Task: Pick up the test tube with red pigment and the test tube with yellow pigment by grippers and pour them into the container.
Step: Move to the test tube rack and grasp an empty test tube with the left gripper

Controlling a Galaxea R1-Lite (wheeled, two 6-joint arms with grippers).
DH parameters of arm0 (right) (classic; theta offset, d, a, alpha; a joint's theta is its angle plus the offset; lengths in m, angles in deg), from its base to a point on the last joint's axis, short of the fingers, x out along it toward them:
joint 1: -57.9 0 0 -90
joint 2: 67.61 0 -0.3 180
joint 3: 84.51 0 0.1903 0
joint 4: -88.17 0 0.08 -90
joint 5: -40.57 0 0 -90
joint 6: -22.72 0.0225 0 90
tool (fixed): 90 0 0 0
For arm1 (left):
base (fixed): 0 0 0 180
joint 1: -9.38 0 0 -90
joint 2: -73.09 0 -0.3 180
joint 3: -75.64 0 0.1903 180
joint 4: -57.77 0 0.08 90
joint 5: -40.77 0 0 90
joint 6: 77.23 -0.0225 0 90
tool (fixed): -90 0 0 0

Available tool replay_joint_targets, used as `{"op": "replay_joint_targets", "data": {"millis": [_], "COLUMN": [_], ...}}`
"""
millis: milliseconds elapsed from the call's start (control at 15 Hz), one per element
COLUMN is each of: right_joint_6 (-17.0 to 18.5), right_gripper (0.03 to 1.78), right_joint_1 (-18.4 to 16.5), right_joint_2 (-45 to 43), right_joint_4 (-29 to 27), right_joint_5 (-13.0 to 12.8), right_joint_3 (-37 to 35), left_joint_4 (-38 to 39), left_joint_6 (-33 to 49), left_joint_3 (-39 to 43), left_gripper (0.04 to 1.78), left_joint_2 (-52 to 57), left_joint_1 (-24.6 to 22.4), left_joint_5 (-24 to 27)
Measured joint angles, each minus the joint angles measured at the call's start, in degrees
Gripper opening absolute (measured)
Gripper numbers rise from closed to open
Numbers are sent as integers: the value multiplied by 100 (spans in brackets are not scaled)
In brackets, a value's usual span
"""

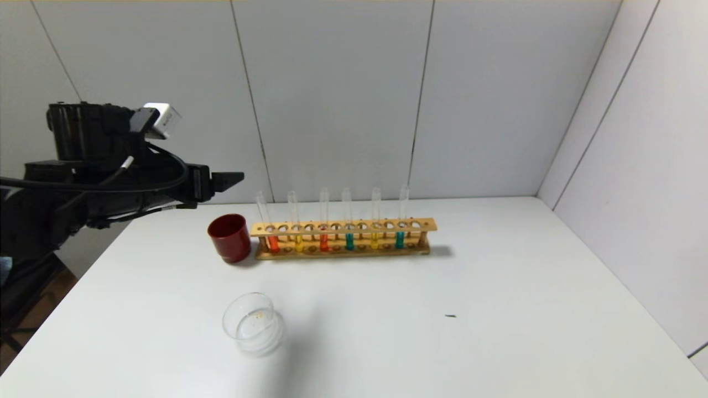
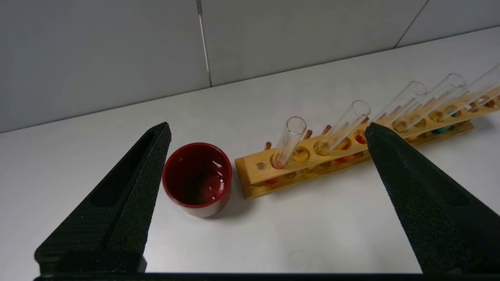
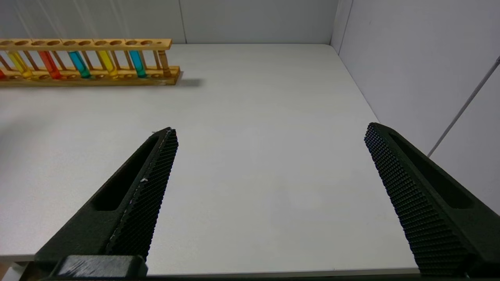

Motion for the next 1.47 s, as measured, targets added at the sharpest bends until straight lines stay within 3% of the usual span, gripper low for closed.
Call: {"op": "replay_joint_targets", "data": {"millis": [1067, 1467], "right_joint_6": [2, 2], "right_gripper": [175, 175], "right_joint_1": [0, 0], "right_joint_2": [0, 0], "right_joint_4": [0, 0], "right_joint_5": [0, 0], "right_joint_3": [0, 0], "left_joint_4": [1000, 1025], "left_joint_6": [272, 271], "left_joint_3": [49, -155], "left_gripper": [175, 175], "left_joint_2": [-1536, -1902], "left_joint_1": [254, 317], "left_joint_5": [-9, -17]}}
